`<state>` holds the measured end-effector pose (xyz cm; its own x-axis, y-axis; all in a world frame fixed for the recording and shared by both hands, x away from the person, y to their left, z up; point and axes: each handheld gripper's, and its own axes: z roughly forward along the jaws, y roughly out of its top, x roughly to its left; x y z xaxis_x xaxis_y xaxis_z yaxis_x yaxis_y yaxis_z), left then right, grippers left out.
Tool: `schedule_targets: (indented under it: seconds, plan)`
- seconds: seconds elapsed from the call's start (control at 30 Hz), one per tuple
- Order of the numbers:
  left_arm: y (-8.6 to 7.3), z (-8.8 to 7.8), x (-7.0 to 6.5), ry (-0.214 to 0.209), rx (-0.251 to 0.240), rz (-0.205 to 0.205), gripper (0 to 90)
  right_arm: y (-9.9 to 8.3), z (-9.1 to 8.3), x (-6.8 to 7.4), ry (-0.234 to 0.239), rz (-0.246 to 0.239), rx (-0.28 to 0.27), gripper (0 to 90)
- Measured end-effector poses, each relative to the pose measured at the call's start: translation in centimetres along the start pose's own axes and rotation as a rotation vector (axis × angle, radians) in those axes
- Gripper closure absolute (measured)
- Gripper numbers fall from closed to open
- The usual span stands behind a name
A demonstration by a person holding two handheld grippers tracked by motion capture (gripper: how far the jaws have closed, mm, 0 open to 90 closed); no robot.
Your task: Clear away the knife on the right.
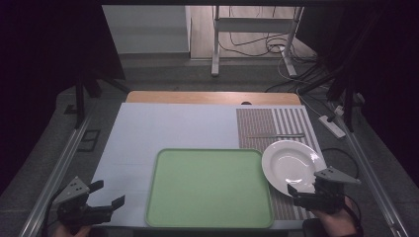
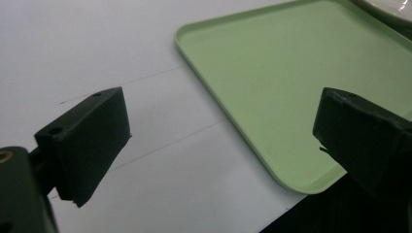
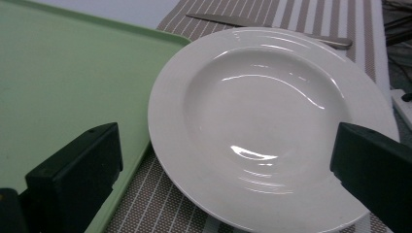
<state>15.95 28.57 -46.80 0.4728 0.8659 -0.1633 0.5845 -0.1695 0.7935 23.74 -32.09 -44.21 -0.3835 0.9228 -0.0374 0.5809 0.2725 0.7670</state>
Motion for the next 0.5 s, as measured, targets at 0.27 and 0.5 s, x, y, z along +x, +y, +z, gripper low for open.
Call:
schedule_targets:
  seconds: [0.27, 0.5]
  plan:
    - [-0.02, -0.02, 0.01, 0.001, -0.001, -0.003, 6.2, 0.06, 0.18, 0.08, 0.024, -0.017, 0.019, 0.0]
    - [-0.02, -0.03, 0.04, 0.001, -0.002, -0.006, 6.2, 0.11, 0.34, 0.12, 0.038, -0.026, 0.031, 0.0]
